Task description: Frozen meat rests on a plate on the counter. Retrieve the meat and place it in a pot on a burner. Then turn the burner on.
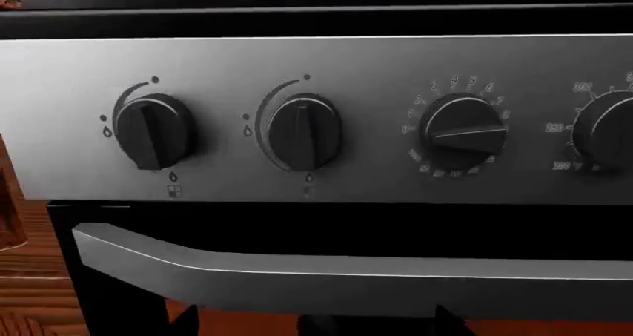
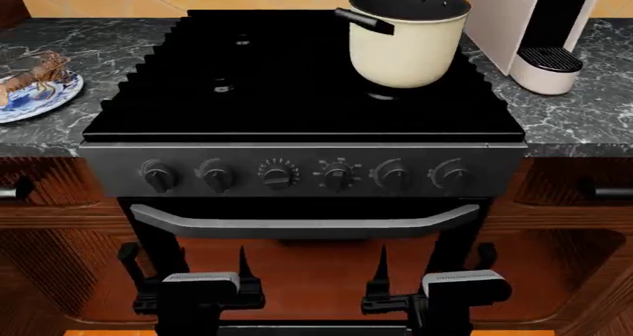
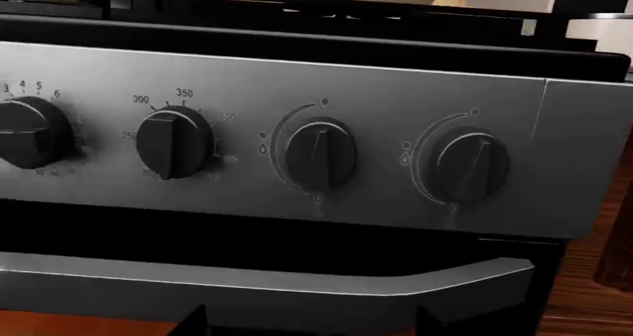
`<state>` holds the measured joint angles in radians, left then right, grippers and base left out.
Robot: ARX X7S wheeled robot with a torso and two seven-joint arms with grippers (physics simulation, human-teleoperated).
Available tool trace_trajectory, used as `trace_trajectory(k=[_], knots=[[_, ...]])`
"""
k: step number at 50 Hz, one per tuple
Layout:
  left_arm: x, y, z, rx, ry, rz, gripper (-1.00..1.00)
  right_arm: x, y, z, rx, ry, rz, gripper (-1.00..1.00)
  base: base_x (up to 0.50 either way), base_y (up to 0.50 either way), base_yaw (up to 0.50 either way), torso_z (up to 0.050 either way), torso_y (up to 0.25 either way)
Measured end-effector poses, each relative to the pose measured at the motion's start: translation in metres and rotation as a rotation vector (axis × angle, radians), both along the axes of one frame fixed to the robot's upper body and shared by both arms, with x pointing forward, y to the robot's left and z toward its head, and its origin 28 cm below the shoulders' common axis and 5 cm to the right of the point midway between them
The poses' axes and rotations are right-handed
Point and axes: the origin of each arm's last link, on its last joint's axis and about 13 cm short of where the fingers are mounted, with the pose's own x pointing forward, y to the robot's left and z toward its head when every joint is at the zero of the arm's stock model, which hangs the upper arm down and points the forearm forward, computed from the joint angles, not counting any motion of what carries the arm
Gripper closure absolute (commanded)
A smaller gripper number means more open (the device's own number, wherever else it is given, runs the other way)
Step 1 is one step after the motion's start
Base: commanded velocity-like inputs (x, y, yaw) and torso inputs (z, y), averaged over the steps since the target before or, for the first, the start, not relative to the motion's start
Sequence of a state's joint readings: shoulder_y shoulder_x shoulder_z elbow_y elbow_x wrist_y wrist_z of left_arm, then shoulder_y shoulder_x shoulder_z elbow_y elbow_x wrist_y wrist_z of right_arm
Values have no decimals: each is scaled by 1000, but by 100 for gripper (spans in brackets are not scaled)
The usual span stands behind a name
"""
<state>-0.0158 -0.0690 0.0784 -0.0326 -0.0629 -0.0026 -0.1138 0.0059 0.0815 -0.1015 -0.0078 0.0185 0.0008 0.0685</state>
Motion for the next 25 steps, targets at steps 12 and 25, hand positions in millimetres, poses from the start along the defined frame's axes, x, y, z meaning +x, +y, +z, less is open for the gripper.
trace_trajectory(k=[12,25], knots=[[-1,0,0,8,3,1,-100,0,0,1,2,-14,11,-100,0,500,0,0,0],[-2,0,0,11,4,3,-100,0,1,2,2,-21,16,-100,0,500,0,0,0]])
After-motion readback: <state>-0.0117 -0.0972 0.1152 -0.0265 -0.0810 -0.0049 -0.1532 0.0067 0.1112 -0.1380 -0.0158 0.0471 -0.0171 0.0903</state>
